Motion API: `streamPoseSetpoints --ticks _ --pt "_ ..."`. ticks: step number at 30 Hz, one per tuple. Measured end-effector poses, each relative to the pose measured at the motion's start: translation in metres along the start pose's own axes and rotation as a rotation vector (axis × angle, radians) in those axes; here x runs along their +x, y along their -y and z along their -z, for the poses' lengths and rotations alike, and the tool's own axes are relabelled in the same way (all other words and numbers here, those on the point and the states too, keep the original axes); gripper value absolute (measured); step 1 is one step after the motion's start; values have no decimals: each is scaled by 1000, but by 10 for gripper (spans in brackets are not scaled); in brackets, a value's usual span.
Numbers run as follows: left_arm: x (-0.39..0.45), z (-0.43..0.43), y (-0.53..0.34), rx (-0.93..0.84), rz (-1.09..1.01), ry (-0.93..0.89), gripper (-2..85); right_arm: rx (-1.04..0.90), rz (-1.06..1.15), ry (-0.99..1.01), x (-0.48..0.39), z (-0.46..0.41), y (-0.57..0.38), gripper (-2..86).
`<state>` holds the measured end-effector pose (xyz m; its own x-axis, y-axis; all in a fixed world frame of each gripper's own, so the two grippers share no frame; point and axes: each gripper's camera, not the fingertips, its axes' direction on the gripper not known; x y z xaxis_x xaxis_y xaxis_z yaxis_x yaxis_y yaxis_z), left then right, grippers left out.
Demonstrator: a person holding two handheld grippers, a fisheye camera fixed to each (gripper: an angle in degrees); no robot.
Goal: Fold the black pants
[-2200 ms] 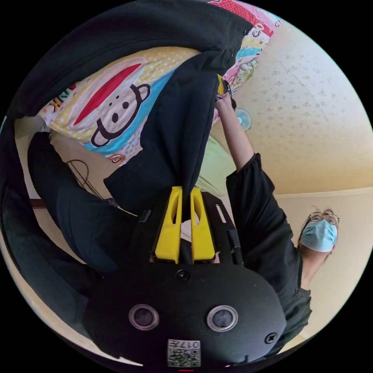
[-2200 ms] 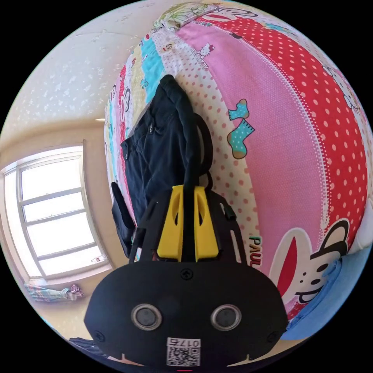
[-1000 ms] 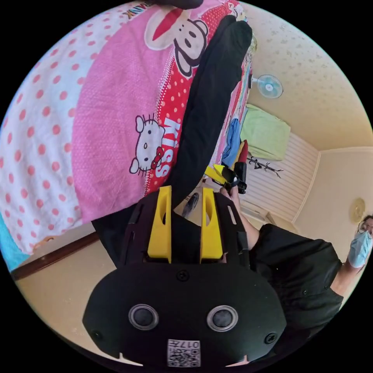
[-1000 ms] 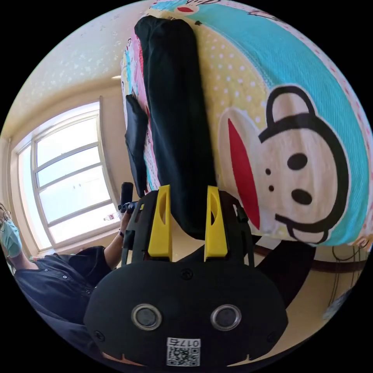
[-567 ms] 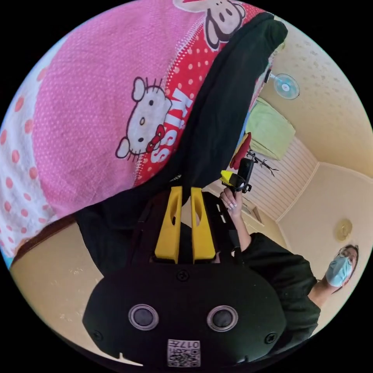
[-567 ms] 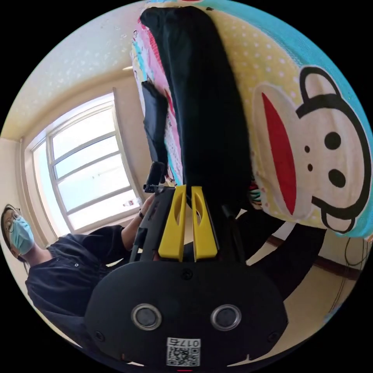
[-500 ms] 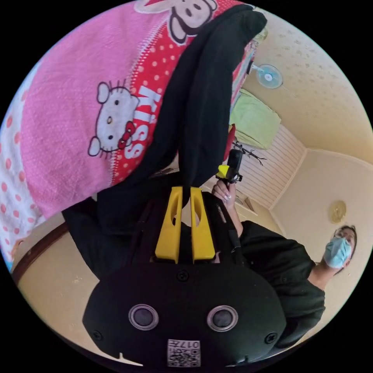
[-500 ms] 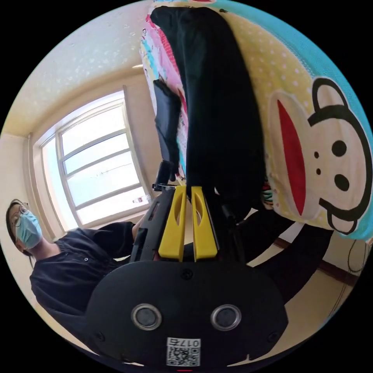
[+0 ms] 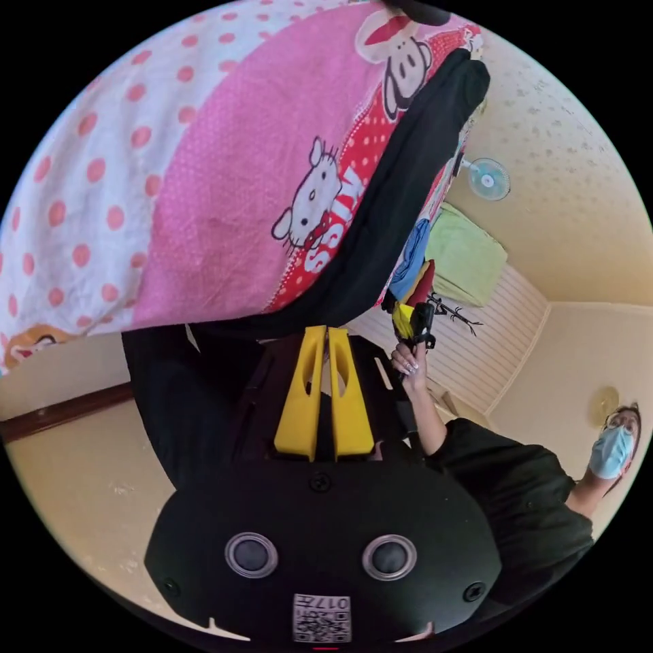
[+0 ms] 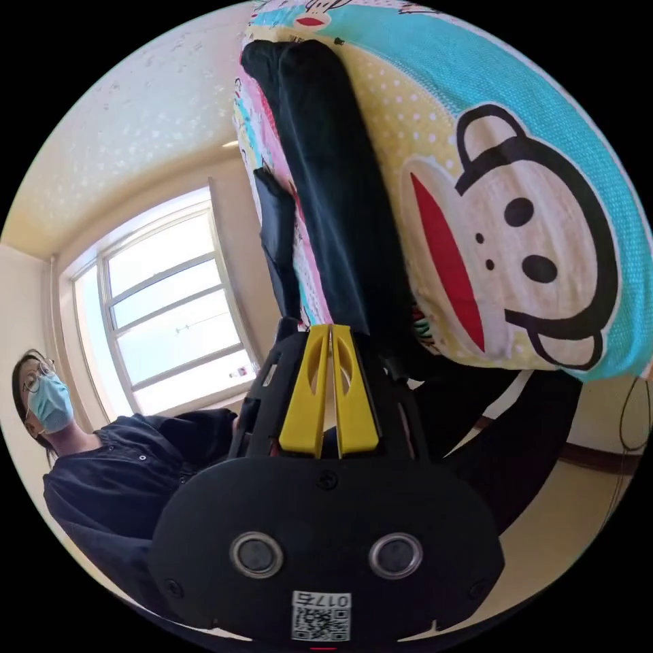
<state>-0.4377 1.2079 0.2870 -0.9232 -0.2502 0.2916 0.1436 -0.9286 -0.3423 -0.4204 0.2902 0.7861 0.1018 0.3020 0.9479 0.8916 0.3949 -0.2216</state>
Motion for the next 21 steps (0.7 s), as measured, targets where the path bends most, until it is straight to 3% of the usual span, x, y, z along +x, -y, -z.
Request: streamPoseSetpoints --ticks 5,9,15,17,19,21 --pt "43 24 18 163 -198 37 107 114 -3 6 11 34 29 92" --pt "64 24 68 147 -274 8 152 91 54 -38 6 41 89 134" --pt "62 -17 139 13 -288 28 122 -90 75 -214 18 -4 155 145" --pt "52 -43 136 -25 -319 -42 88 -56 33 -217 28 -10 155 131" --pt "42 -66 126 -60 -315 -170 76 -48 17 -184 35 -9 150 101" --pt "29 -83 108 -47 -271 -257 67 -153 -3 28 53 -14 137 67"
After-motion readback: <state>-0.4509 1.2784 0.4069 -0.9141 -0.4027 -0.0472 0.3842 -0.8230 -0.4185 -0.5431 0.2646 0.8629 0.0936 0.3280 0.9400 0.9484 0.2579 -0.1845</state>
